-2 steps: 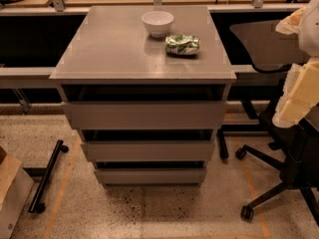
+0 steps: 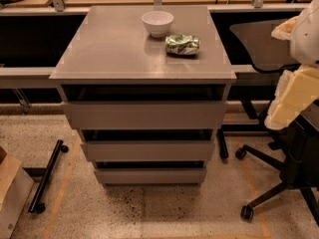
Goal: Open middle drawer
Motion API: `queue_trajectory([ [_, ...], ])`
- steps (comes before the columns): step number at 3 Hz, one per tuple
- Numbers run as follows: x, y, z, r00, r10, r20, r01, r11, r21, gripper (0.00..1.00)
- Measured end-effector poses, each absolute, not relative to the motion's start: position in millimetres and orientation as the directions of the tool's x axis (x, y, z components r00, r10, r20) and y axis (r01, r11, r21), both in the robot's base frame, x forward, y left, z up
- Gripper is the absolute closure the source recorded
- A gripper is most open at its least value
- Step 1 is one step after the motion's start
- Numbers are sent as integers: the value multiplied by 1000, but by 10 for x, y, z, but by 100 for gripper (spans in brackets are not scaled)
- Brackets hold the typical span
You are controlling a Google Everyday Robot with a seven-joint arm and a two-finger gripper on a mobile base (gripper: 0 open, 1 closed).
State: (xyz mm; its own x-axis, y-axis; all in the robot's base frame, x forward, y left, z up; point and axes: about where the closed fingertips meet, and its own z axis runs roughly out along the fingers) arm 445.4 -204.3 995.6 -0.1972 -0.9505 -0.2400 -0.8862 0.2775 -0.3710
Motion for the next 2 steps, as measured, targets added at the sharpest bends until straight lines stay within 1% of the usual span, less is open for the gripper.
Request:
queue_trajectory([
  [1,4683,-2042,9580,-222,-932,-286,-888,314,-335,0],
  [2,4979,-1911,9023,-228,-918,-325,-907,321,-272,0],
])
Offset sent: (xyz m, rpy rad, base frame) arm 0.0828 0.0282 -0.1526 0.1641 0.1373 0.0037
